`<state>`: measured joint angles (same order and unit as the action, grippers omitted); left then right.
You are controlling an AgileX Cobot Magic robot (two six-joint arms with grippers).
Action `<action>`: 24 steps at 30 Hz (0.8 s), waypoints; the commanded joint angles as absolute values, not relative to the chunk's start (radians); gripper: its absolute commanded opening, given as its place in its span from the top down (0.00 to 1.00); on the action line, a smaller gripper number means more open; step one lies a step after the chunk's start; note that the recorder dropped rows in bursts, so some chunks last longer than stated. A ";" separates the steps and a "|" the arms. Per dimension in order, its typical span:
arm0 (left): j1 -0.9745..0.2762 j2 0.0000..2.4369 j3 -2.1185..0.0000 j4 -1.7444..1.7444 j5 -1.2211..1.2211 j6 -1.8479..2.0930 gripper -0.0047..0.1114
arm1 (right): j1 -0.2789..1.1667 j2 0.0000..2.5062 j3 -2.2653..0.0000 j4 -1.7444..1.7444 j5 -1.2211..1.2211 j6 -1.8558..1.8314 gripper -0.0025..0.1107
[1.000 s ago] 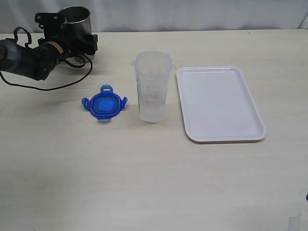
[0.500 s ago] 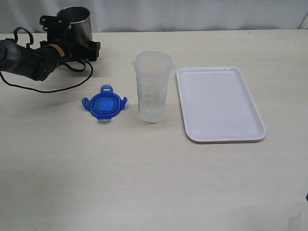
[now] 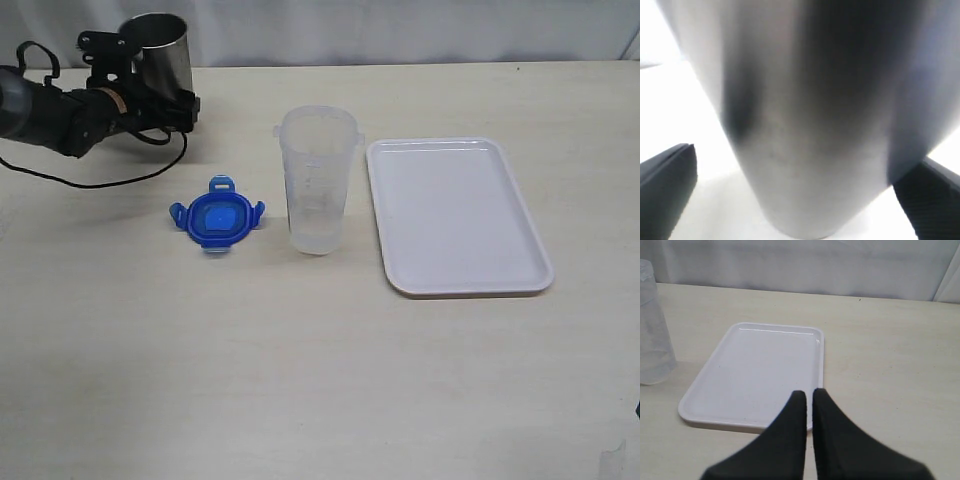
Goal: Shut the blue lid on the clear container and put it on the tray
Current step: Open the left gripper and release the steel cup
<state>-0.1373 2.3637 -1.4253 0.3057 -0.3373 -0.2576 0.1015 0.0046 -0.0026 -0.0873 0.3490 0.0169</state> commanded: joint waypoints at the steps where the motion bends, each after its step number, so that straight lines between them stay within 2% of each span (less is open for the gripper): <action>1: -0.134 2.301 -1.381 0.303 -0.342 -0.264 0.05 | 0.096 0.000 0.000 -0.087 0.346 0.011 0.94; 13: -0.134 2.195 -1.189 0.293 -0.367 -0.267 0.05 | 0.096 0.000 0.000 -0.087 0.346 0.011 0.94; 24: -0.134 1.950 -0.985 0.267 -0.320 -0.272 0.05 | 0.096 0.000 0.000 -0.087 0.346 0.011 0.94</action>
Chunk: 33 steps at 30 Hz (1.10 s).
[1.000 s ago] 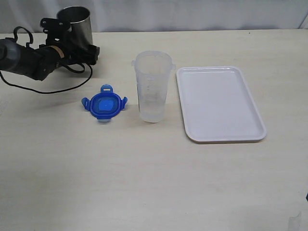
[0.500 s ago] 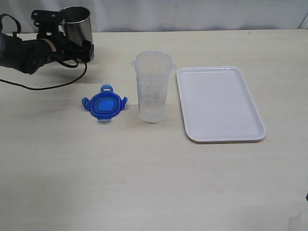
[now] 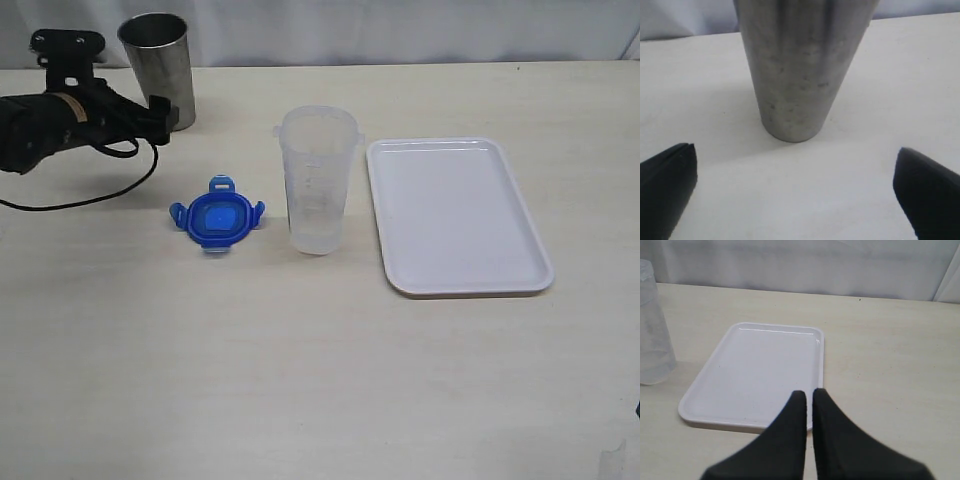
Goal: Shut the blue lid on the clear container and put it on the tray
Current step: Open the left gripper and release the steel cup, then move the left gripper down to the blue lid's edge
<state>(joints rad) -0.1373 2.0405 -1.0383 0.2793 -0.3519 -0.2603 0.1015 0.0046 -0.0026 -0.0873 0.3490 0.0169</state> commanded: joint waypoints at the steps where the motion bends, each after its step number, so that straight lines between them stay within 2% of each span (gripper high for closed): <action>1: -0.134 1.923 -0.970 0.269 -0.302 -0.283 0.05 | 0.096 0.000 0.000 -0.087 0.346 0.011 0.94; 10: -0.148 1.761 -0.943 0.269 0.069 -0.326 0.05 | 0.096 0.000 0.000 -0.087 0.346 0.011 0.94; 18: -0.164 1.736 -0.945 0.221 0.402 -0.296 0.05 | 0.096 0.000 0.000 -0.087 0.346 0.011 0.94; 23: -0.183 1.736 -0.945 0.037 0.424 -0.121 0.05 | 0.096 0.000 0.000 -0.087 0.346 0.011 0.94; 27: -0.276 1.736 -0.945 0.040 0.297 -0.121 0.05 | 0.096 0.000 0.000 -0.087 0.346 0.011 0.94; 33: -0.302 1.736 -0.945 0.043 0.200 -0.144 0.06 | 0.096 0.000 0.000 -0.087 0.346 0.011 0.94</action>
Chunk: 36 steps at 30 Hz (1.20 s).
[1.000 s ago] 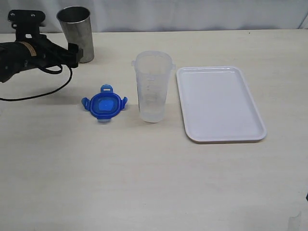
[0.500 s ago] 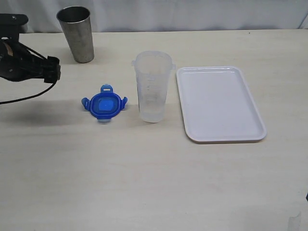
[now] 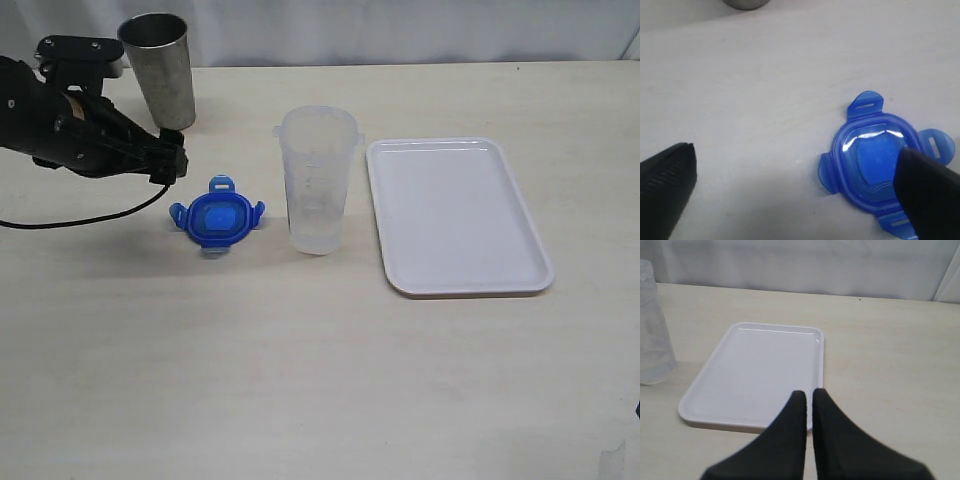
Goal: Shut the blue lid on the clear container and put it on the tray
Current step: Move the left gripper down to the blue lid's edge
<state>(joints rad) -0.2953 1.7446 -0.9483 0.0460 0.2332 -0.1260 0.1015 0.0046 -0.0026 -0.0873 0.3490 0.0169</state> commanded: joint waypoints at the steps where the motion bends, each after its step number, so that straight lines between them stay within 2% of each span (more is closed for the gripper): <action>1: -0.302 1.736 -0.945 0.043 0.200 -0.161 0.06 | 0.096 0.000 0.000 -0.087 0.346 0.011 0.94; 4: -0.302 1.736 -0.945 0.040 0.214 -0.226 0.06 | 0.096 0.000 0.000 -0.087 0.346 0.011 0.94; 6: -0.302 1.736 -0.945 0.040 0.227 -0.237 0.11 | 0.096 0.000 0.000 -0.087 0.346 0.011 0.94; 7: -0.302 1.736 -0.945 0.044 0.231 -0.237 0.16 | 0.096 0.000 0.000 -0.087 0.346 0.011 0.94; 11: -0.303 1.736 -0.945 0.096 0.215 -0.231 0.46 | 0.096 0.000 0.000 -0.087 0.346 0.011 0.94; 13: -0.303 1.736 -0.945 0.092 0.205 -0.233 0.51 | 0.096 0.000 0.000 -0.087 0.346 0.011 0.94; 22: -0.303 1.736 -0.944 -0.018 0.299 -0.234 0.52 | 0.096 0.000 0.000 -0.087 0.346 0.011 0.94; 29: -0.303 1.739 -1.047 -0.028 0.543 -0.121 0.52 | 0.096 0.000 0.000 -0.087 0.346 0.011 0.94; 36: -0.303 1.757 -1.092 -0.371 0.561 0.207 0.52 | 0.096 0.000 0.000 -0.087 0.346 0.011 0.94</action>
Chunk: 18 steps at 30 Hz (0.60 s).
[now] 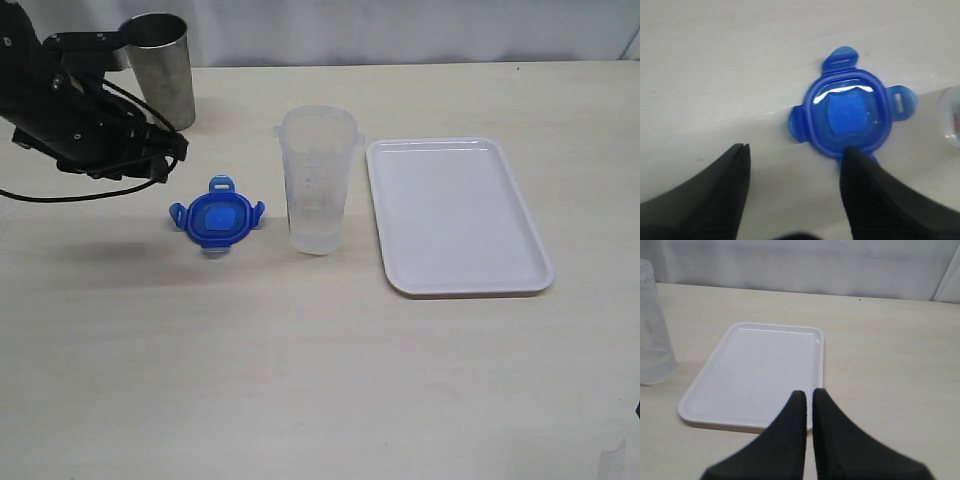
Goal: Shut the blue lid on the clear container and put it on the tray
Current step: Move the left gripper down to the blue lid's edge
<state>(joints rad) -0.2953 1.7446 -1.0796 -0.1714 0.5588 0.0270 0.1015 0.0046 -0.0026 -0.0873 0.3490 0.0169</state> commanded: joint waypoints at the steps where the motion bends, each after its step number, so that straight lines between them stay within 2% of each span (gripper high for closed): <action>1: -0.303 1.771 -1.092 -0.418 0.559 0.252 0.52 | 0.096 0.000 0.000 -0.087 0.346 0.011 0.94; 9: -0.303 1.923 -1.139 -0.445 0.528 0.264 0.52 | 0.096 0.000 0.000 -0.087 0.346 0.011 0.94; 18: -0.303 1.965 -1.166 -0.398 0.520 0.266 0.52 | 0.096 0.000 0.000 -0.087 0.346 0.011 0.94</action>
<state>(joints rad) -0.3014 1.9648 -1.1555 -0.4038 0.5237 0.2592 0.1015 0.0046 -0.0026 -0.0873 0.3490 0.0169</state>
